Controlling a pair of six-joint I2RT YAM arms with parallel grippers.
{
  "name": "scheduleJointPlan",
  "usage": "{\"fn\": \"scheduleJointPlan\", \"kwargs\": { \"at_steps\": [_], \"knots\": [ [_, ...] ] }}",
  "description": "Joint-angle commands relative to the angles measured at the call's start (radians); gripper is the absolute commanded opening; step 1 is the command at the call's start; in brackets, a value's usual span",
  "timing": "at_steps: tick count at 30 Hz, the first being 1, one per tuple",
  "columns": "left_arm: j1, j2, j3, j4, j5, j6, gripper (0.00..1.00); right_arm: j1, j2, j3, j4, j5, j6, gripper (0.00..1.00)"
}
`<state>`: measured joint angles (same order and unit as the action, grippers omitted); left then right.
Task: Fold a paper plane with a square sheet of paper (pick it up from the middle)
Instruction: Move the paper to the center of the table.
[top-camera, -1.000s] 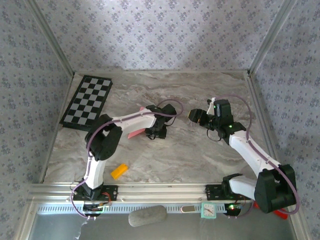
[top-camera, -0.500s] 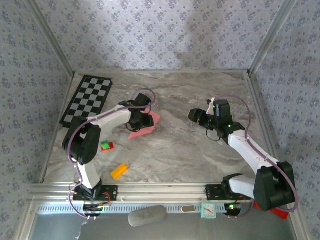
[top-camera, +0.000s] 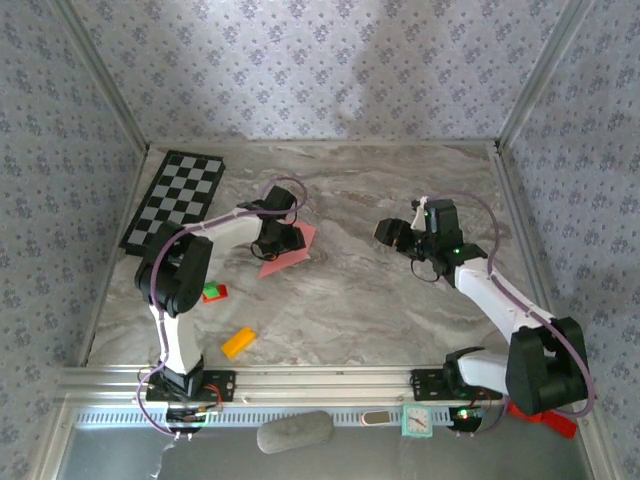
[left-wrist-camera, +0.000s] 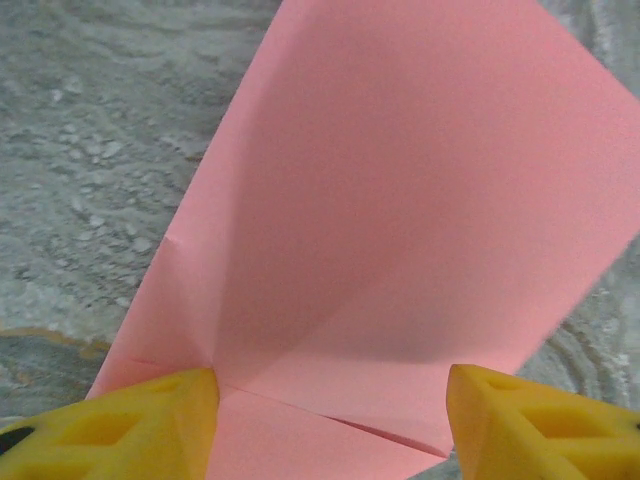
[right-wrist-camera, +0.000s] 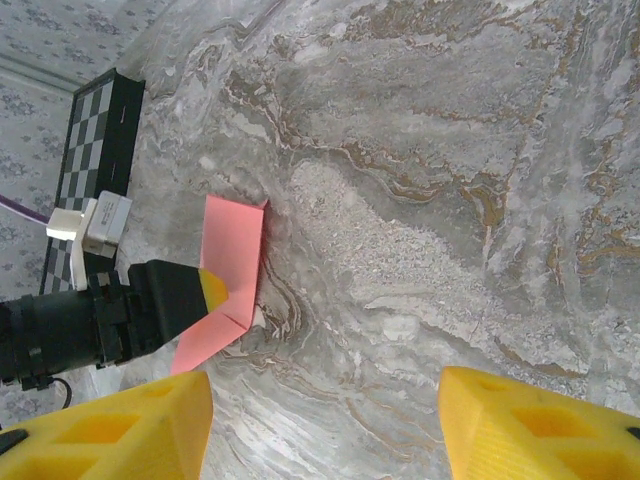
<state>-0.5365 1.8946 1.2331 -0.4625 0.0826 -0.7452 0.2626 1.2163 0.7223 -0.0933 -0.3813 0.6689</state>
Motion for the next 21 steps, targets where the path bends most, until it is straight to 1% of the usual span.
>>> {"fn": "scheduleJointPlan", "kwargs": {
  "at_steps": [1, 6, 11, 15, 18, 21],
  "knots": [
    [0.000, 0.012, -0.032, 0.055, 0.089, -0.007, 0.61, 0.016, 0.018, -0.007, 0.020, -0.013, 0.028, 0.63],
    [-0.039, 0.003, -0.091, 0.130, 0.186, -0.077, 0.60, 0.061, 0.041, -0.020, 0.023, 0.011, 0.081, 0.62],
    [-0.130, -0.003, -0.130, 0.228, 0.257, -0.203, 0.58, 0.137, 0.085, -0.045, 0.022, 0.067, 0.187, 0.61],
    [-0.172, -0.016, -0.153, 0.288, 0.270, -0.281, 0.56, 0.197, 0.125, -0.076, 0.039, 0.114, 0.285, 0.57],
    [-0.179, -0.037, -0.184, 0.335, 0.274, -0.325, 0.54, 0.232, 0.150, -0.105, 0.069, 0.147, 0.361, 0.51],
    [-0.179, -0.048, -0.199, 0.339, 0.260, -0.336, 0.48, 0.254, 0.177, -0.125, 0.101, 0.159, 0.421, 0.45]
  ]
}}
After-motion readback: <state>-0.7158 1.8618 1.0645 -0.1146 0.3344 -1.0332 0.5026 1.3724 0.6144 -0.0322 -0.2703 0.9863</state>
